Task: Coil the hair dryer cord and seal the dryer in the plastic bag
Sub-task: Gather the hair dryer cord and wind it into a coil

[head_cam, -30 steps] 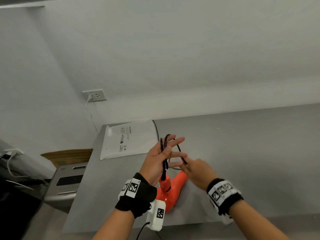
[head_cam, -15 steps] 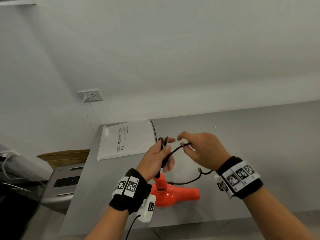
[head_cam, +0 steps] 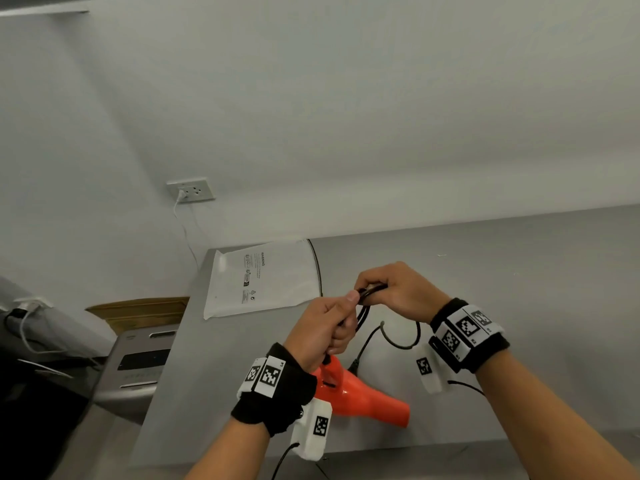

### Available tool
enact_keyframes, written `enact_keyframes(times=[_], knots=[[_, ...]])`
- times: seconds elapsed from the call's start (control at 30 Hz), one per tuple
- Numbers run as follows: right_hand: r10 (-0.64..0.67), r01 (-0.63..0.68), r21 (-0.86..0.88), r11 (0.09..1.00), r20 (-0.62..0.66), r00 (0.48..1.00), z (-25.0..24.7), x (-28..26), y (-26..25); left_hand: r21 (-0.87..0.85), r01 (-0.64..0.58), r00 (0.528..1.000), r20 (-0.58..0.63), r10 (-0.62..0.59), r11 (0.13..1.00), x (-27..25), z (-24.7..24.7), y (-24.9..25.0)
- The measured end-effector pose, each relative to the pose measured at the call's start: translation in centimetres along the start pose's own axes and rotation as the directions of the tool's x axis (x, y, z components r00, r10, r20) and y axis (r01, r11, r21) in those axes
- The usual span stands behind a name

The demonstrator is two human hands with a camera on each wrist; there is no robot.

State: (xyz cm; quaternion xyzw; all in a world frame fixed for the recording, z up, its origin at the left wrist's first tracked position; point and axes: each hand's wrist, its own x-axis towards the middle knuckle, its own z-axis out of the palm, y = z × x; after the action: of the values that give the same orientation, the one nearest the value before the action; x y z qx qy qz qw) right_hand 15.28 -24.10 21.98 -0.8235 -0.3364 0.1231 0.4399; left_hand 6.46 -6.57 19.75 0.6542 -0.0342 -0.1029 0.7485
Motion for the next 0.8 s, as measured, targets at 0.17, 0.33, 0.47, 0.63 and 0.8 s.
enact_keyframes(times=[0.17,0.33,0.47,0.63,0.8], knots=[[0.07,-0.06,0.043,0.997,-0.272,0.96,3.3,-0.8,2.4,-0.088,-0.056,0.995,0.077,0.063,0.995,0.3,-0.6,0.0],[0.298,-0.336,-0.293,0.895,-0.168,0.94,9.7,-3.0,5.4,-0.152,-0.107,0.993,0.026,0.112,0.983,0.2,-0.8,-0.4],[0.258,-0.107,-0.601,0.792,0.17,0.951,11.0,-5.1,1.8,-0.111,-0.087,0.996,-0.013,0.086,0.99,0.7,-1.0,-1.0],[-0.087,0.194,-0.764,0.615,0.178,0.98,4.7,-5.1,-3.6,0.159,-0.005,0.997,-0.073,0.017,0.987,0.8,-1.0,-0.7],[-0.148,0.065,-0.618,0.783,-0.085,0.985,-1.2,-3.3,-4.9,0.231,-0.014,1.0,0.021,0.009,0.973,0.3,0.2,1.2]])
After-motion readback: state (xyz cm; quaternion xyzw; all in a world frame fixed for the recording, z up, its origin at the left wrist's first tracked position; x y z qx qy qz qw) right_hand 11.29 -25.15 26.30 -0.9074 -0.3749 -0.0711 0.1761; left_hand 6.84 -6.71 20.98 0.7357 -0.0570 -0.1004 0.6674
